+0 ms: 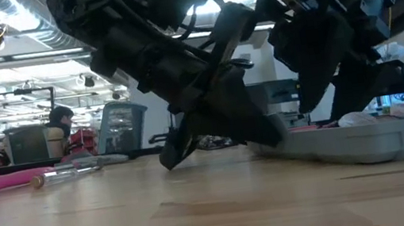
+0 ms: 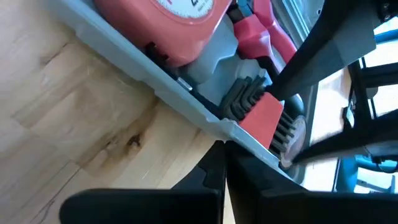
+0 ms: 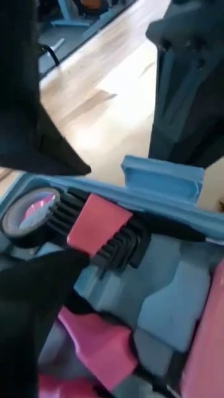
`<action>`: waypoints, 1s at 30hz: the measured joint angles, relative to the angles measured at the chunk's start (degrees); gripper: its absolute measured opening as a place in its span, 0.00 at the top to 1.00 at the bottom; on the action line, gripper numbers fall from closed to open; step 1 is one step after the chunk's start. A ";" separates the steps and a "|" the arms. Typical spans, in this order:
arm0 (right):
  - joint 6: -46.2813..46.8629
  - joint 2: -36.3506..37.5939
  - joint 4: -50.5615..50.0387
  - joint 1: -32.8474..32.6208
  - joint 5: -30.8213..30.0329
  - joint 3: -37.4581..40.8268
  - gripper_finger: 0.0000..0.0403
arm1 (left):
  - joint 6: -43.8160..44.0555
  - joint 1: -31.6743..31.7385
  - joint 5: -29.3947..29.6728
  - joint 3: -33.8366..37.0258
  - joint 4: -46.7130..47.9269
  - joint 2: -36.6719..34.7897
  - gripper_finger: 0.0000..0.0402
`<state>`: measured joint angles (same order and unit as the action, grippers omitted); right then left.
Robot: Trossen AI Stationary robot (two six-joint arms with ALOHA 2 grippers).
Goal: Prefit tool cases
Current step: Remove the orange allen wrench set from the gray prefit tool case
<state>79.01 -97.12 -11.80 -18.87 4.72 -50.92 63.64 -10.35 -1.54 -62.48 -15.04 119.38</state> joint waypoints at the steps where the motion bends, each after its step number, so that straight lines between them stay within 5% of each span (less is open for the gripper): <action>1: -0.06 0.00 -0.01 -0.02 -0.76 0.04 0.63 | -0.26 0.15 0.00 0.00 0.68 -0.16 1.00; 7: -2.42 -0.13 6.31 0.15 -3.01 0.07 0.90 | -1.96 0.36 -0.89 0.07 1.74 -0.11 1.00; 12: -2.74 0.08 11.18 0.15 -5.49 -0.09 0.97 | -2.62 -0.15 -0.35 0.04 2.81 -0.14 1.00; 30: -6.31 -0.24 3.11 0.13 -0.61 0.00 0.55 | -2.53 -0.17 -0.70 0.15 2.18 -0.14 1.00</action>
<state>72.70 -97.36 -8.69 -18.74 4.11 -50.91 61.11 -10.52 -2.24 -62.33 -12.86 119.24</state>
